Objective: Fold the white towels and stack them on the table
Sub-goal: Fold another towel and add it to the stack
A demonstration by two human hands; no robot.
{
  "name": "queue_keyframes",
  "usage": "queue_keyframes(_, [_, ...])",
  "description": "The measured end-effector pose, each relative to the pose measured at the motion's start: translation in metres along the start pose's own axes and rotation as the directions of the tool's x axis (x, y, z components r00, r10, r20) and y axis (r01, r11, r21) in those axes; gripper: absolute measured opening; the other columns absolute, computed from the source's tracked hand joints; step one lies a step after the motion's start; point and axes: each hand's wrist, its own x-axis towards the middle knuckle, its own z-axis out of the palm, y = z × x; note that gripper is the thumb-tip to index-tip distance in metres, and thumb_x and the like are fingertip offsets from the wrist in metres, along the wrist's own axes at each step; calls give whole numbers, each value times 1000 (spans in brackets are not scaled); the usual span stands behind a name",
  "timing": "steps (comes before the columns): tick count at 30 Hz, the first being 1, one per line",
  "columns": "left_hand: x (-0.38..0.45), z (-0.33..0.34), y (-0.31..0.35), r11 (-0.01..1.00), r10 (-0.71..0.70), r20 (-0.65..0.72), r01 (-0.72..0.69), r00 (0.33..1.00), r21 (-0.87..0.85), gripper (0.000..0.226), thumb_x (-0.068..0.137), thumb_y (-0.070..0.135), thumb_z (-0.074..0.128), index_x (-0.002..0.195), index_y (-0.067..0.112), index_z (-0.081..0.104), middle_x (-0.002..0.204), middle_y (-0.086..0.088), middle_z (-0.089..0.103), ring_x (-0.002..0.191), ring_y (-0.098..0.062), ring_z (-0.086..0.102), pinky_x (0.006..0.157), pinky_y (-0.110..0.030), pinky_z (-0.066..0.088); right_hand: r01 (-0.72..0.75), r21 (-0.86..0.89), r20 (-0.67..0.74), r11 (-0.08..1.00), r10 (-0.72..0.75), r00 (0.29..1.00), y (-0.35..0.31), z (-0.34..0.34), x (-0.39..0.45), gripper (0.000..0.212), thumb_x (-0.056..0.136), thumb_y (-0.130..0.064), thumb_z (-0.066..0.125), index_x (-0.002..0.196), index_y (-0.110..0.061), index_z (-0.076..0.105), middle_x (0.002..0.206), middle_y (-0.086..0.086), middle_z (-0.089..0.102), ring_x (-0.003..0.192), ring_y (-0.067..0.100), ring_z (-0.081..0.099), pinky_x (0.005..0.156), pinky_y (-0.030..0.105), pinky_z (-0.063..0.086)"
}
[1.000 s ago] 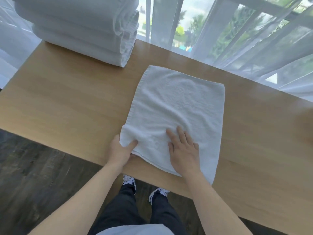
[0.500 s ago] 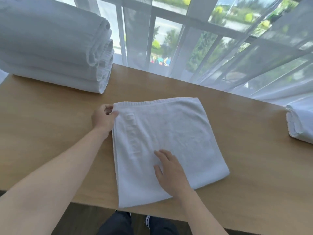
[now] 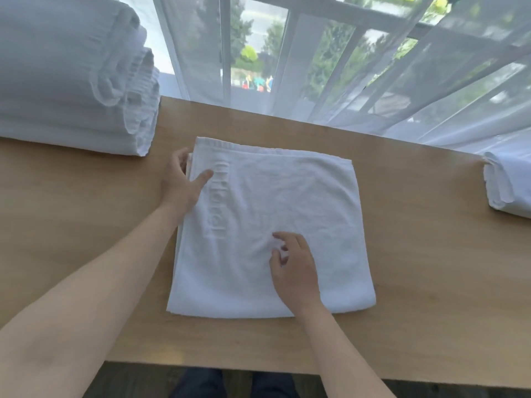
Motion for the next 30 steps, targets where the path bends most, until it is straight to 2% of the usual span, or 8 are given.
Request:
queue_keyframes(2, [-50, -1, -15, 997, 9, -85, -3, 996, 77, 55, 81, 32, 81, 128, 29, 52, 118, 17, 62, 105, -1, 61, 90, -26, 49, -20, -68, -86, 997, 15, 996, 13, -16, 3, 29, 97, -16, 57, 125, -22, 60, 116, -15, 51, 107, 7, 51, 93, 23, 44])
queue_keyframes(6, [-152, -7, -49, 980, -124, -208, 153, 970, 129, 39, 86, 37, 77, 119, 28, 57, 115, 4, 55, 98, -15, 56, 86, -32, 48, -219, -132, -254, 967, 180, 950, 53, -57, 4, 27, 97, -19, 59, 124, -15, 61, 121, -2, 55, 113, 20, 52, 97, 37, 44])
queue_keyframes(12, [-234, -26, -62, 943, -258, -285, 305, 923, 136, 24, 88, 51, 69, 107, 40, 59, 102, 18, 63, 88, -3, 59, 66, -29, 46, -370, -186, -269, 910, 315, 910, 98, -94, -28, 33, 96, -28, 62, 125, -11, 57, 126, 8, 51, 113, 30, 51, 95, 53, 46])
queue_keyframes(15, [-238, -32, -63, 927, -289, -292, 342, 912, 152, 18, 87, 53, 70, 95, 38, 63, 95, 16, 67, 83, -2, 61, 63, -30, 46, -459, -66, -291, 886, 423, 858, 102, -96, -41, 35, 95, -33, 63, 123, -13, 56, 120, 5, 53, 110, 29, 52, 91, 53, 49])
queue_keyframes(19, [-233, -40, -75, 929, -370, -179, 361, 911, -83, 24, 87, 46, 73, 92, 23, 70, 87, -1, 75, 68, -12, 71, 60, -33, 53, -549, 107, -328, 829, 551, 768, 98, -95, -48, 28, 91, -42, 67, 105, -21, 55, 94, -6, 59, 96, 26, 56, 78, 41, 48])
queue_keyframes(21, [-229, -45, -83, 921, -376, -121, 357, 919, -156, 23, 89, 39, 74, 92, 17, 70, 90, -2, 77, 72, -14, 73, 69, -32, 57, -600, 171, -306, 782, 621, 722, 98, -97, -49, 28, 89, -47, 67, 94, -21, 57, 88, -6, 61, 81, 22, 57, 70, 35, 41])
queue_keyframes(25, [-219, -58, -92, 908, -343, -26, 325, 939, -265, 26, 85, 35, 74, 88, 13, 63, 94, -4, 77, 84, -20, 76, 78, -28, 54, -543, 355, -165, 761, 623, 765, 102, -104, -53, 26, 94, -36, 66, 85, -12, 63, 77, 5, 68, 52, 16, 62, 53, 32, 51])
queue_keyframes(30, [-216, -71, -98, 921, -272, 29, 269, 962, -281, 17, 95, 15, 67, 81, 14, 57, 95, -10, 73, 94, -20, 70, 86, -28, 53, -412, 680, 5, 607, 558, 830, 105, -113, -67, 17, 101, -16, 58, 87, -5, 56, 96, 8, 69, 83, 20, 70, 66, 28, 61])
